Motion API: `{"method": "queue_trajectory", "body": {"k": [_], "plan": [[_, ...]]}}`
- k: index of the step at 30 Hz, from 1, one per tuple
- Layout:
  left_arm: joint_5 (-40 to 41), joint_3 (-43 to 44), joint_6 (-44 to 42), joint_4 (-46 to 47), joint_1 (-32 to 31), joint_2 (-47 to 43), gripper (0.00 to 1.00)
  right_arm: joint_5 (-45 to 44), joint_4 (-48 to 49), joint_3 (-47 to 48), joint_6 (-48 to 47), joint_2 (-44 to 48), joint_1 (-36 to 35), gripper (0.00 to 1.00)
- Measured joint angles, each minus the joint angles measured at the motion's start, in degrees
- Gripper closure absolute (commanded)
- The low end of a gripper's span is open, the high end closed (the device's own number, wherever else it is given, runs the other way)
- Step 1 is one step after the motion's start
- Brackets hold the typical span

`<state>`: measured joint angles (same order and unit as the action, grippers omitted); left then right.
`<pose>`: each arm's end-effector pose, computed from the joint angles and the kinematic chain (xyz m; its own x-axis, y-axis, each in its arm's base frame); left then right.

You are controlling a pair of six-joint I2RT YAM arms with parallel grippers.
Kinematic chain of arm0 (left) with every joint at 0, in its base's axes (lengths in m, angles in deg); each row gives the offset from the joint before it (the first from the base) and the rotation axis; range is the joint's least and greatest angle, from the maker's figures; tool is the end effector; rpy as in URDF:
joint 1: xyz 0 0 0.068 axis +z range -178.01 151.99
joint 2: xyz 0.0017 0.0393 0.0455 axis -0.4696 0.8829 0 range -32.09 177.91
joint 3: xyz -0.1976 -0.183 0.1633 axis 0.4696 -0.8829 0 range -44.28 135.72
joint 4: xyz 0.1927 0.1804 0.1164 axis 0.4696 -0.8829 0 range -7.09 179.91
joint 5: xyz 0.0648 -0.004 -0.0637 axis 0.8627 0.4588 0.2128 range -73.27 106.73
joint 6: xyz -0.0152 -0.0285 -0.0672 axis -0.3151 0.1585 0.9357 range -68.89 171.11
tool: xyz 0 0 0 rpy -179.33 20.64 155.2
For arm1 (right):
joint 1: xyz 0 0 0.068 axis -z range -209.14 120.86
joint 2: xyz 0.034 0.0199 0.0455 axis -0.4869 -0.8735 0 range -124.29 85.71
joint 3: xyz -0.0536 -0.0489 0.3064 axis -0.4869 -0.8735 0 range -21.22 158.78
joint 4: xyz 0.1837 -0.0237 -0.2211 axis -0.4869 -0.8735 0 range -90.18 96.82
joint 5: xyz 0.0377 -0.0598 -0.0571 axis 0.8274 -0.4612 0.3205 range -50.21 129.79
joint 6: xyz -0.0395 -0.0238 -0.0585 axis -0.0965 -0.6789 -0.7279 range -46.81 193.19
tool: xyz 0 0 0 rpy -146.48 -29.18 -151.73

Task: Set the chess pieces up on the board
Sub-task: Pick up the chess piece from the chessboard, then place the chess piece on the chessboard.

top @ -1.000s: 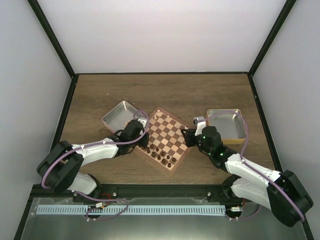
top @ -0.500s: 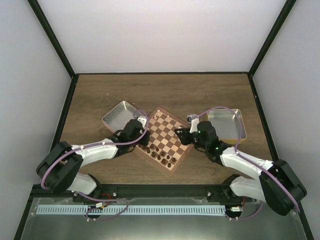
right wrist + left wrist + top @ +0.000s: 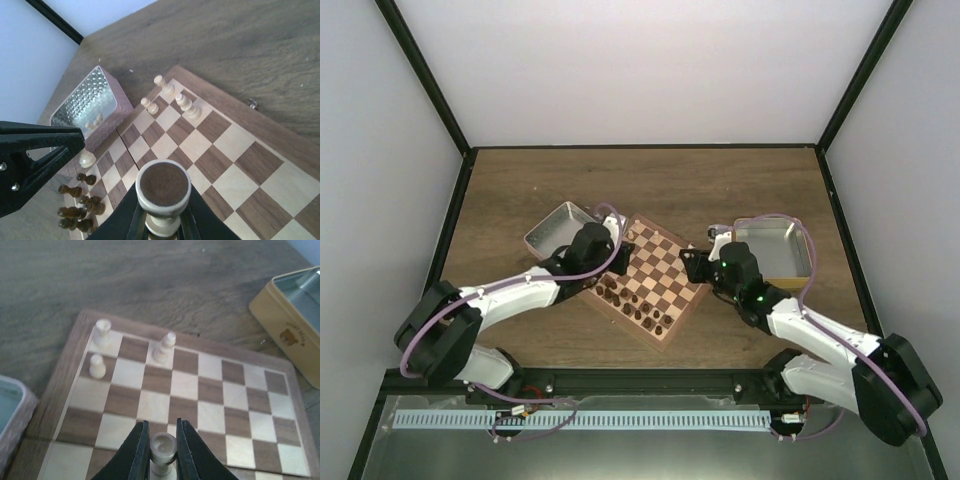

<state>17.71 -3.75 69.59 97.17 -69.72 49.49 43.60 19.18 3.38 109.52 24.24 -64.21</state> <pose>0.2502 -0.2217 0.2071 -0.6012 0.1115 -0.7913 0.4894 0.8341 -0.2544 0.2040 0.1483 0.2107 -0.6425 0.2712 -0.7167 -0.3006 0.7711 0.5613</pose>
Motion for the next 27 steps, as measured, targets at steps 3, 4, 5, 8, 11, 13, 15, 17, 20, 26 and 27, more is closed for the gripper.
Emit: {"method": "queue_trajectory", "body": {"k": [3,4,5,8,11,13,15,17,20,26,27], "plan": [[0.2,2.8,-0.8,0.3,-0.6,1.9,0.95,-1.6,-0.3,0.0,0.6,2.0,0.0,0.89],[0.3,3.7,-1.0,0.4,-0.8,3.0,0.95,-2.1,-0.3,0.0,0.6,2.4,0.0,0.89],[0.4,4.4,-1.1,0.5,-1.0,4.0,0.95,-2.4,-0.4,0.0,0.7,2.8,0.0,0.89],[0.9,6.4,-1.3,0.8,-1.4,8.0,0.95,-3.1,-0.4,-0.3,0.8,3.3,0.0,0.89],[1.8,8.2,-1.8,0.9,-1.4,11.1,0.95,-3.5,-0.7,-0.4,0.8,3.4,0.0,0.89],[2.5,9.4,-2.4,1.1,-1.4,12.9,0.95,-3.6,-0.8,-0.4,0.8,3.5,0.0,0.89],[3.2,10.4,-3.0,1.4,-1.4,14.3,0.94,-3.7,-0.8,-0.4,0.8,3.5,0.0,0.89],[3.8,11.3,-3.8,1.9,-1.4,15.8,0.94,-3.8,-0.8,-0.5,0.8,3.5,0.0,0.89],[4.4,12.1,-4.9,2.7,-1.4,17.4,0.94,-4.0,-0.8,-0.5,0.8,3.6,0.0,0.89],[5.2,13.1,-6.4,3.3,-1.4,19.7,0.92,-4.1,-0.8,-0.5,0.8,3.7,0.0,0.89],[5.2,13.3,-6.6,3.3,-1.4,19.9,0.91,-4.1,-0.8,-0.5,0.8,3.7,0.0,0.89]]}}
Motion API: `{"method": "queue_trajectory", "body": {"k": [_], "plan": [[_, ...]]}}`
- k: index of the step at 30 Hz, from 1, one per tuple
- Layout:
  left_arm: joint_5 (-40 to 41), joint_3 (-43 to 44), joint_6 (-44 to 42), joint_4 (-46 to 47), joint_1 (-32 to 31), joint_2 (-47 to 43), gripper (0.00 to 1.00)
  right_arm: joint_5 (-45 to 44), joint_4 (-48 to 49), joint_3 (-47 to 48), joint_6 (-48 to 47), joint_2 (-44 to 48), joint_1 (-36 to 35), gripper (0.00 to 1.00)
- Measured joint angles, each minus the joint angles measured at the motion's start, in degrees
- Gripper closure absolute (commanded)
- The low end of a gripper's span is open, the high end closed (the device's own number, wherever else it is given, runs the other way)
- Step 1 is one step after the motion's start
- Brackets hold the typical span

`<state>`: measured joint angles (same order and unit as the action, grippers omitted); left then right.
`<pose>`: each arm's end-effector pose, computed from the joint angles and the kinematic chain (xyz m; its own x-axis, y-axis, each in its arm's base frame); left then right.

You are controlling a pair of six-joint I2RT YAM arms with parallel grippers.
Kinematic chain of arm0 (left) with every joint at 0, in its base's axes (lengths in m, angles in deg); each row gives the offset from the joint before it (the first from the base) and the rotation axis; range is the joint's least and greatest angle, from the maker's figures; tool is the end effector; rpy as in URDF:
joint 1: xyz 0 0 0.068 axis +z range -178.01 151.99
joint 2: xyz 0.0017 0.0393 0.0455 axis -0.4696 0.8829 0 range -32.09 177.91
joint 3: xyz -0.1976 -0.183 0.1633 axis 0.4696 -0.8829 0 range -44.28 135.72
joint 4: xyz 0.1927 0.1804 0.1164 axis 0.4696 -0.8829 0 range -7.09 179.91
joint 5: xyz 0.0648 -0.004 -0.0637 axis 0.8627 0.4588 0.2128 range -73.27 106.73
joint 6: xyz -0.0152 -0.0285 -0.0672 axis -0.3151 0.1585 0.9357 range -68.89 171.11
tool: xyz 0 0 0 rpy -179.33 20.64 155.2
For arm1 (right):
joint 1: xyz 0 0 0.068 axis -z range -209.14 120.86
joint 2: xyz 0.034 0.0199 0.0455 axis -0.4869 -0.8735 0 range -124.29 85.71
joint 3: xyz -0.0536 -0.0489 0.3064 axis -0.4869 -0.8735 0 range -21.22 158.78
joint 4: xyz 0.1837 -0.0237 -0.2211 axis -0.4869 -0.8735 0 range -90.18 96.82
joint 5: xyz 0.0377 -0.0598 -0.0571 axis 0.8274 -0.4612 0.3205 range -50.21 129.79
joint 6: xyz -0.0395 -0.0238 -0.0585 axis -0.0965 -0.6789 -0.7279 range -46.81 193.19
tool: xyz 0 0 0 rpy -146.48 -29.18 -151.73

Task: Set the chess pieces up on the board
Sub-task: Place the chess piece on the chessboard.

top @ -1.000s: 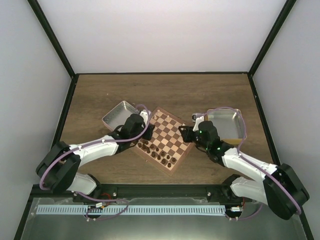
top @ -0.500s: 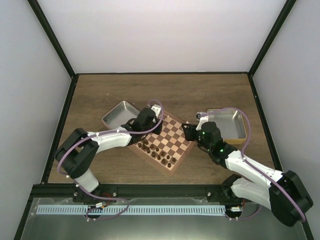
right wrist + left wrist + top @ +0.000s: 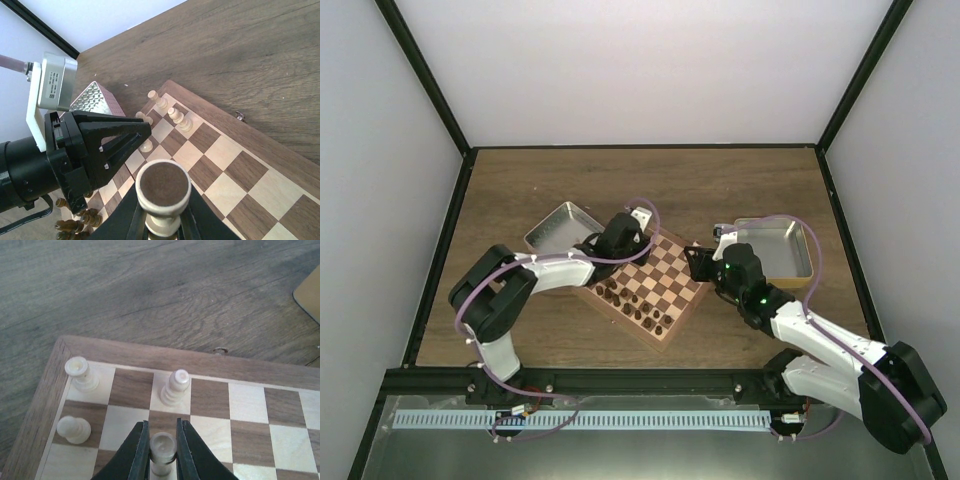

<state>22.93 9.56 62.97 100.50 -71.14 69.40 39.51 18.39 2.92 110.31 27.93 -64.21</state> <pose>0.3101 -0.2813 0.1707 -0.5571 0.2421 -0.7944 0.5133 0.8523 -0.1003 0.1996 0.1398 0.2205 -0.5897 0.3234 -0.7400 -0.2696 0.7849 0.5578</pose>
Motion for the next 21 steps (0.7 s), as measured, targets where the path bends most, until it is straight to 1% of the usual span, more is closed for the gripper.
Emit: {"method": "queue_trajectory", "body": {"k": [12,21], "plan": [[0.0,4.1,-2.4,0.2,0.3,3.8,0.91,0.0,0.0,0.0,0.0,0.0,0.0,0.89],[0.2,5.1,-3.7,-0.4,1.0,5.2,0.91,0.0,0.0,0.0,0.0,0.0,0.0,0.89]]}}
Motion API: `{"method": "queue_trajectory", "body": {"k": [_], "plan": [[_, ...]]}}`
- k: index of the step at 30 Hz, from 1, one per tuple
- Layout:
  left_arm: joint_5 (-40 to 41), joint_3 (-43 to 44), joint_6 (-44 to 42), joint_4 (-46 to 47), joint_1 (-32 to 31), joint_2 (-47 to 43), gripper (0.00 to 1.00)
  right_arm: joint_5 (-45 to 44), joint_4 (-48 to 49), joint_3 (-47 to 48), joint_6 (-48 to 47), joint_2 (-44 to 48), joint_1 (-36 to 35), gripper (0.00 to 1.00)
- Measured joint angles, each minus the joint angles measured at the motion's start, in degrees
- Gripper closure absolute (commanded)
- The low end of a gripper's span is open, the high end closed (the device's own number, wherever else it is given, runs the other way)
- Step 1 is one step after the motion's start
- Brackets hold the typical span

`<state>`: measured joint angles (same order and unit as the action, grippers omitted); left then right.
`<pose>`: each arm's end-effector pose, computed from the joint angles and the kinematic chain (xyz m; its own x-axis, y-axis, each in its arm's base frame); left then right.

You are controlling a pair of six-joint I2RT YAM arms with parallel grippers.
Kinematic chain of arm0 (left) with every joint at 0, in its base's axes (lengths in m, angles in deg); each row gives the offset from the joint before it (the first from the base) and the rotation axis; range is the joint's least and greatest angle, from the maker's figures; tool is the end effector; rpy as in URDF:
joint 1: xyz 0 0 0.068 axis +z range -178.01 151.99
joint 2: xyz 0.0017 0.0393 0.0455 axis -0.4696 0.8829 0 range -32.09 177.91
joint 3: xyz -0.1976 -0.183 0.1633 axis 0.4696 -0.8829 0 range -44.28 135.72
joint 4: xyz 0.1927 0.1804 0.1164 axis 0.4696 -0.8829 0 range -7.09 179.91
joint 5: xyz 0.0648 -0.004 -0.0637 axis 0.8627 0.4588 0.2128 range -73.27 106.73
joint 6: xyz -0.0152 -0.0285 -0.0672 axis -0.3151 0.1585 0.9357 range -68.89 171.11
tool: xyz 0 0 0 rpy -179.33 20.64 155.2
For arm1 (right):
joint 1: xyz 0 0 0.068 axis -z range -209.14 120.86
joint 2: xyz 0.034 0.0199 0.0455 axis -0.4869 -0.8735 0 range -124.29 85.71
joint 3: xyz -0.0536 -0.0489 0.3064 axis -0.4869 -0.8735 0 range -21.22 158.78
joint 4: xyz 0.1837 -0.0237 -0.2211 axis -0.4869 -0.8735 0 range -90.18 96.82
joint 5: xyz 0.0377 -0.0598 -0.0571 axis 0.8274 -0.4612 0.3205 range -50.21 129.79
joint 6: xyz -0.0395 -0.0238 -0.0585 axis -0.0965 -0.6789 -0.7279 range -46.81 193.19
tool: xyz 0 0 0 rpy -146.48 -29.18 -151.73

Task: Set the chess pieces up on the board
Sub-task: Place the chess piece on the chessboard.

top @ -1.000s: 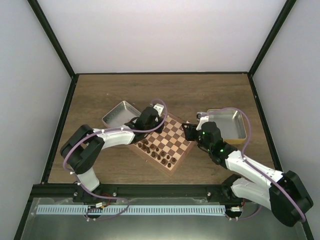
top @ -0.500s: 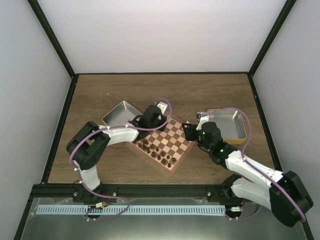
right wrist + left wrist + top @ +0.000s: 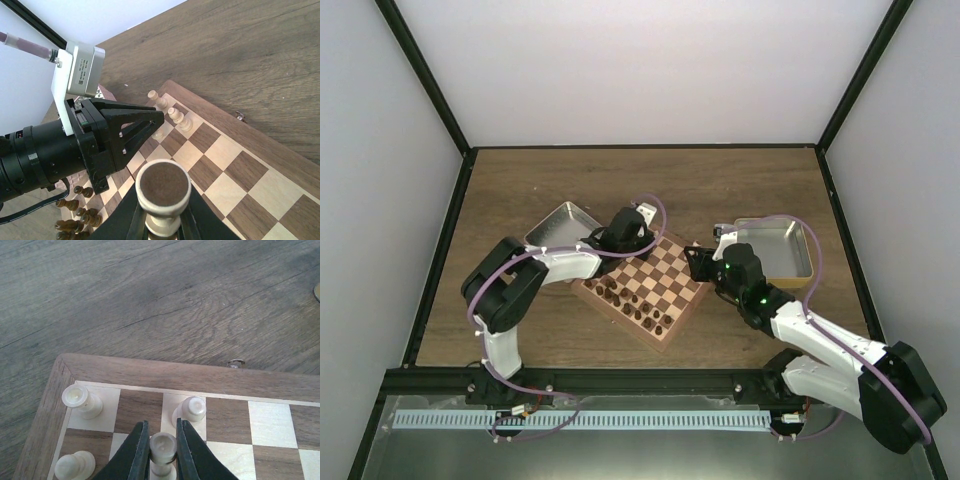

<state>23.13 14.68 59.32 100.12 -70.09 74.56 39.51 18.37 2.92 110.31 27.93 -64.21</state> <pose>0.3347 -0.2929 0.1631 -0.5326 0.2899 -0.7951 0.5298 0.8469 -0.0461 0.1996 0.1398 0.2205 -0.5899 0.3232 -0.7399 -0.2695 0.7850 0.5578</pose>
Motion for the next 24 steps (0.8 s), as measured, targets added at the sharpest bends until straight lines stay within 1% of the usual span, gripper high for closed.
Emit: {"method": "queue_trajectory", "body": {"k": [15,19,24], "plan": [[0.2,1.0,-2.5,0.4,0.5,2.4,0.90,0.0,0.0,0.0,0.0,-0.6,0.0,0.88],[0.2,1.4,-2.8,0.5,0.6,2.7,0.88,0.0,0.0,0.0,0.0,-1.0,0.0,0.88],[0.3,1.4,-3.1,0.4,0.6,2.7,0.87,0.1,0.0,0.0,0.0,-1.8,0.0,0.88]]}}
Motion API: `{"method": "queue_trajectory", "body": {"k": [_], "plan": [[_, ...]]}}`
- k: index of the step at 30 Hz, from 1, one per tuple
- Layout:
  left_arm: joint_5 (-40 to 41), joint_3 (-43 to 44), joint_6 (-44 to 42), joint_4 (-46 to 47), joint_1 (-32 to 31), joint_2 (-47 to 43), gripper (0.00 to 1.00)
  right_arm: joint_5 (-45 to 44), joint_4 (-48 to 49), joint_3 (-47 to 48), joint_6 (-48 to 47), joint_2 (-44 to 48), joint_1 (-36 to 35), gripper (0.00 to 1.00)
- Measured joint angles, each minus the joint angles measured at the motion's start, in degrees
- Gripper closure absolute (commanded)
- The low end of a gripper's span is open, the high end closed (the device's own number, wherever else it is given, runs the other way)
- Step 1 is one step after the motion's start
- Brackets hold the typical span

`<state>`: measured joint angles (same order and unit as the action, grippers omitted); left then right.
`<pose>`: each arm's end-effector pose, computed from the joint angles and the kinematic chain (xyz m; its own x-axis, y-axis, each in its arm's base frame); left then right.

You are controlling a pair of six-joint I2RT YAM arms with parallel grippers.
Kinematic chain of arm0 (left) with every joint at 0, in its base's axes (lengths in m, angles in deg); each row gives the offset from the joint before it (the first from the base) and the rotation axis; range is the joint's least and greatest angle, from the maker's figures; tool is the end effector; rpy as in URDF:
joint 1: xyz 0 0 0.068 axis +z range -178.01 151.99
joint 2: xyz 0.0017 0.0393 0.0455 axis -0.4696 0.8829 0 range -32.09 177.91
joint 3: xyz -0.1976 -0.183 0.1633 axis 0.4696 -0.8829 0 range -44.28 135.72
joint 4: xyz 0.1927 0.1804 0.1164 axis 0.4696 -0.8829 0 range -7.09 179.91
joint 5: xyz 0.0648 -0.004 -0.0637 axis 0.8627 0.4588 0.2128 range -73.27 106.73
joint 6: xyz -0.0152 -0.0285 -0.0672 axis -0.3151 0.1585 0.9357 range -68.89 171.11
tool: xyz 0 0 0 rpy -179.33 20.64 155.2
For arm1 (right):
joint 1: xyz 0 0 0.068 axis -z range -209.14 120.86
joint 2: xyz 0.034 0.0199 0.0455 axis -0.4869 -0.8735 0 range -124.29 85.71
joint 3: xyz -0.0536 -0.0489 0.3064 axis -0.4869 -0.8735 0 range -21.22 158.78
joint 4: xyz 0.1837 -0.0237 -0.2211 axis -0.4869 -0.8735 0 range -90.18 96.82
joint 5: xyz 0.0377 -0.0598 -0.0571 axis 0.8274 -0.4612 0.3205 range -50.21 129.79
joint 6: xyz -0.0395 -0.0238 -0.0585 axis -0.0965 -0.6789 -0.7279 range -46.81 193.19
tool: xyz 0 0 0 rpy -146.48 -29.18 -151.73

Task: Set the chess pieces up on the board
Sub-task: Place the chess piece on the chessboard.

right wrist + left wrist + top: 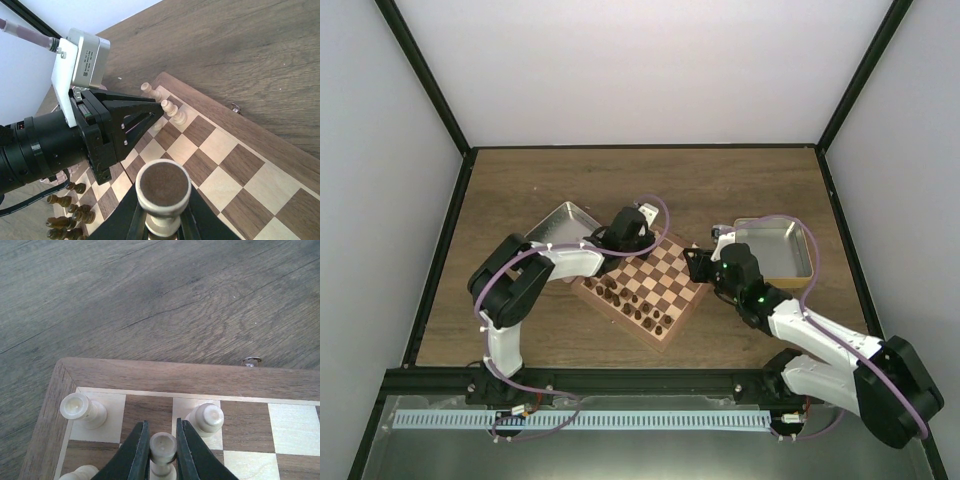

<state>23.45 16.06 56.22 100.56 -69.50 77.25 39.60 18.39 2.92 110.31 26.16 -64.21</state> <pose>0.3444 -0.2949 0.1518 -0.5153 0.3378 -0.7876 0.5456 0.8381 0.0025 0.2022 0.1417 0.2136 -0.6090 0.3098 -0.7301 -0.2566 0.7941 0.5510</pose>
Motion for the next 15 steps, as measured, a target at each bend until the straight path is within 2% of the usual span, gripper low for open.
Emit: {"method": "queue_trajectory", "body": {"k": [4,15], "plan": [[0.5,0.0,-0.7,0.0,0.0,0.0,0.87,0.2,0.0,0.0,0.0,-0.2,0.0,0.88],[0.7,0.0,-1.9,-0.1,0.0,0.0,0.78,0.4,0.0,0.0,0.0,-0.2,0.0,0.88]]}}
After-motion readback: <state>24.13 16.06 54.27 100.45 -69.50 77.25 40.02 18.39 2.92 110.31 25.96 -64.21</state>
